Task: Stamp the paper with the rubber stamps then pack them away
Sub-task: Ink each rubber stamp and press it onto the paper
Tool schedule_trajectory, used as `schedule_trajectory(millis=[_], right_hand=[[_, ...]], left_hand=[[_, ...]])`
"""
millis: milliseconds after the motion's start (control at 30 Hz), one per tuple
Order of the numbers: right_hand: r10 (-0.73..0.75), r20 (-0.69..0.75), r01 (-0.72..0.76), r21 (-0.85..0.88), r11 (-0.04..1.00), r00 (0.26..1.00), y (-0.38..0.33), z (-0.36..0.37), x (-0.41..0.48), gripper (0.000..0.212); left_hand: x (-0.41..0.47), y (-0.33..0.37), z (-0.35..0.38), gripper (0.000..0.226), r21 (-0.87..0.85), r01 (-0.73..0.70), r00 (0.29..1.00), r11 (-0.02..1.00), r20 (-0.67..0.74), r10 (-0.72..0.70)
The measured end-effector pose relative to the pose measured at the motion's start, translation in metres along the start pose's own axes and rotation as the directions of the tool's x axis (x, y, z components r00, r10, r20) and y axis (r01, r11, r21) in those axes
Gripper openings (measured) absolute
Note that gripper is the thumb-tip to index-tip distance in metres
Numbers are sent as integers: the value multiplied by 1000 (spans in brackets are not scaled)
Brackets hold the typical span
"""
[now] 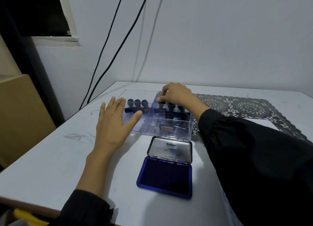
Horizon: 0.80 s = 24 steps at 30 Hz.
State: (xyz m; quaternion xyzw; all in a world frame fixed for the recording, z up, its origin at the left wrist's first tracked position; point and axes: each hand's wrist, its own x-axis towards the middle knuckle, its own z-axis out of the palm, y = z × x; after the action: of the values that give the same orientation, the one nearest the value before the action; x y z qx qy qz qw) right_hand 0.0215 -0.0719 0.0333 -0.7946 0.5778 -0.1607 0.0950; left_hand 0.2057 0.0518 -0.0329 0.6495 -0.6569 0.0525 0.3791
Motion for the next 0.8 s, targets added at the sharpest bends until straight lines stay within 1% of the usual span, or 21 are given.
schedule_trajectory(millis=[133, 200, 300, 333, 400, 467, 533, 600, 667, 800], right_hand=[[0, -7, 0, -1, 1000, 1000, 3, 7, -1, 27], [-6, -38, 5, -28, 1000, 999, 1, 7, -1, 26], [-43, -162, 23, -124, 992, 986, -7, 6, -2, 27], [-58, -212, 31, -125, 992, 976, -10, 6, -2, 26], [-66, -293, 52, -54, 997, 954, -18, 4, 0, 25], [-74, -329, 91, 38, 995, 942, -28, 3, 5, 25], [-100, -280, 123, 64, 990, 955, -39, 2, 8, 23], [-138, -177, 145, 30, 989, 975, -50, 1, 9, 17], [-154, -109, 151, -35, 988, 982, -59, 4, 12, 16], [-129, -57, 112, -238, 965, 990, -65, 19, 19, 16]], left_hand=[[-1, 1, -1, 95, -13, 16, 1000, 1000, -2, -16], [-1, 1, -1, 95, -16, 25, 1000, 1000, -4, -25], [-2, 3, -3, 91, -29, 43, 999, 999, -9, -43], [-2, 4, -3, 89, -31, 53, 999, 998, -7, -53], [-3, 6, -4, 87, -17, 71, 997, 997, -1, -72], [-3, 6, -4, 87, 4, 73, 997, 997, 3, -73], [-3, 5, -3, 91, 25, 65, 998, 998, 8, -65], [-3, 6, -3, 94, 33, 63, 998, 997, 9, -63], [-3, 6, -3, 94, 39, 61, 998, 997, 5, -61], [-2, 6, -3, 95, 40, 54, 999, 998, 5, -54]])
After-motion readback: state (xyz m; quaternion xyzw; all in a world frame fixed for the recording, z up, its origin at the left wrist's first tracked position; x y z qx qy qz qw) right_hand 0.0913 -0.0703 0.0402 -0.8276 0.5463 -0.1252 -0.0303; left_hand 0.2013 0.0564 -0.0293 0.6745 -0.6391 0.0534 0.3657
